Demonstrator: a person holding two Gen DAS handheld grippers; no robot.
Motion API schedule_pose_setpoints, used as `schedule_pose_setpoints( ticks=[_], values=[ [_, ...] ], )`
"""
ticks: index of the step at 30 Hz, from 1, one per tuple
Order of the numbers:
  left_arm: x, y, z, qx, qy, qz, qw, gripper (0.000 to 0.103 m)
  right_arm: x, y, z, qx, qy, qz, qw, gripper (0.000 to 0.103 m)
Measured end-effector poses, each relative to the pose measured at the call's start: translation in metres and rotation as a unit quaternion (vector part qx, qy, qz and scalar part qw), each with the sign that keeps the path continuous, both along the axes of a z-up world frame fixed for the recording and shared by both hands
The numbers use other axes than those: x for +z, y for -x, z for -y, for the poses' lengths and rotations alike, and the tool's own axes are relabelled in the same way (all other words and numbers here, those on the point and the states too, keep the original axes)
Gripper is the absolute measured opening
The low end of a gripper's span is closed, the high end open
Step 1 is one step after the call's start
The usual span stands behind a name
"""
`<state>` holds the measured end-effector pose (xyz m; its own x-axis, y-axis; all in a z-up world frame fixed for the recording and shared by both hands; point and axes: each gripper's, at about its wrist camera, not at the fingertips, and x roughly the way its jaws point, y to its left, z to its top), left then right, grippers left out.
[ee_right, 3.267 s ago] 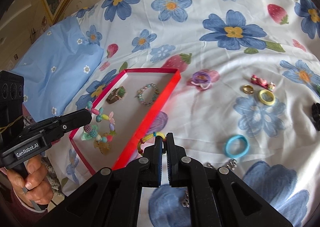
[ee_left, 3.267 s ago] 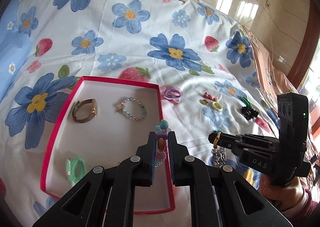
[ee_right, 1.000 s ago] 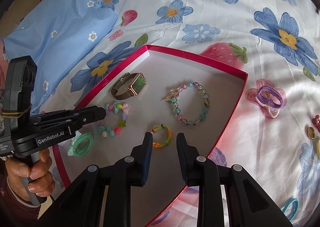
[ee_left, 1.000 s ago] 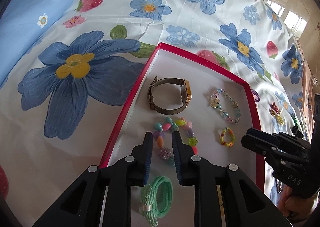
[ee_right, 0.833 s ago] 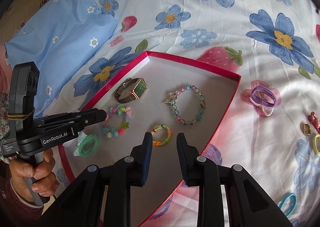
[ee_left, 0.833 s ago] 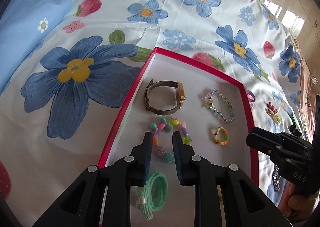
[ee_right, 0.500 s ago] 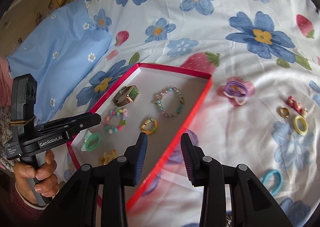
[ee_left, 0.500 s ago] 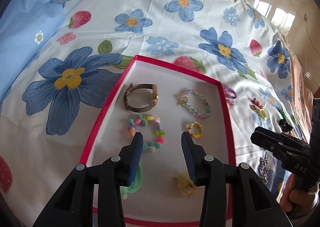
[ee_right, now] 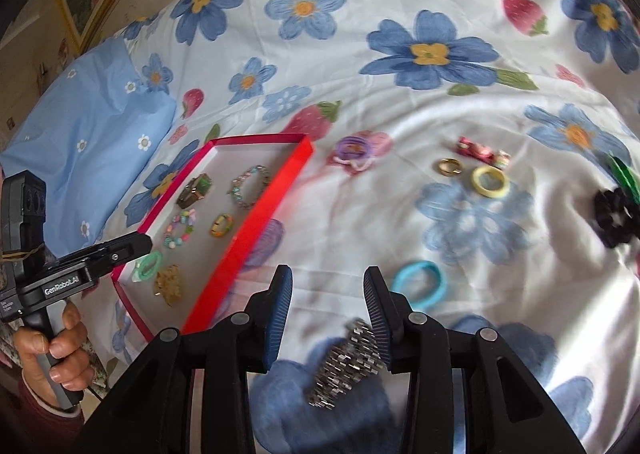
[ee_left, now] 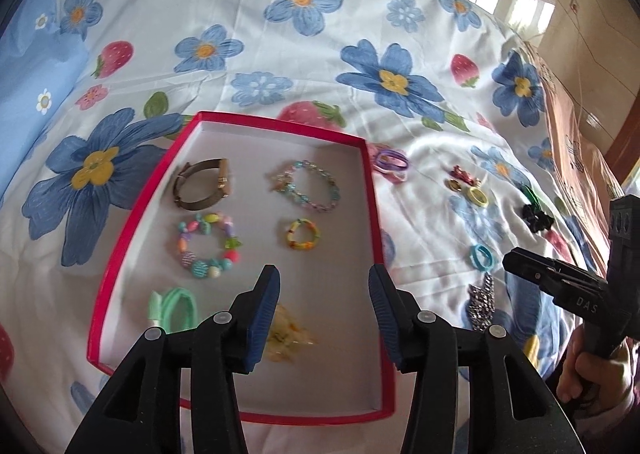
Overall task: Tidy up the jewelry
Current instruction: 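Grasp the silver chain with the left tool while the right tool grasps the blue hair tie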
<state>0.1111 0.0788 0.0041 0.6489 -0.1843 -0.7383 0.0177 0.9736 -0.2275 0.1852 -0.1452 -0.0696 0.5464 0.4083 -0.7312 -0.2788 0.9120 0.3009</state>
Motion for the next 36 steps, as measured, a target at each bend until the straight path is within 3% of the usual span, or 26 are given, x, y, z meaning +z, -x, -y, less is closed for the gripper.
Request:
schedule_pose_setpoints(
  ticks=[15, 32, 36],
  values=[
    [-0.006, -0.008, 0.069, -0.081, -0.012, -0.013, 0.9966, 0.053, -0.004, 0.013, 0.068, -0.06, -0.012, -0.003, 0.998, 0.039],
    [-0.062, -0.048, 0.145, -0.173, -0.009, -0.078, 0.9817, 0.053, -0.033, -0.024, 0.055, -0.023, -0.008, -0.033, 0.999, 0.038],
    [-0.07, -0.057, 0.154, -0.176, -0.021, -0.07, 0.9817, 0.049, -0.045, -0.037, 0.046, -0.012, 0.01, -0.046, 0.999, 0.037]
  ],
)
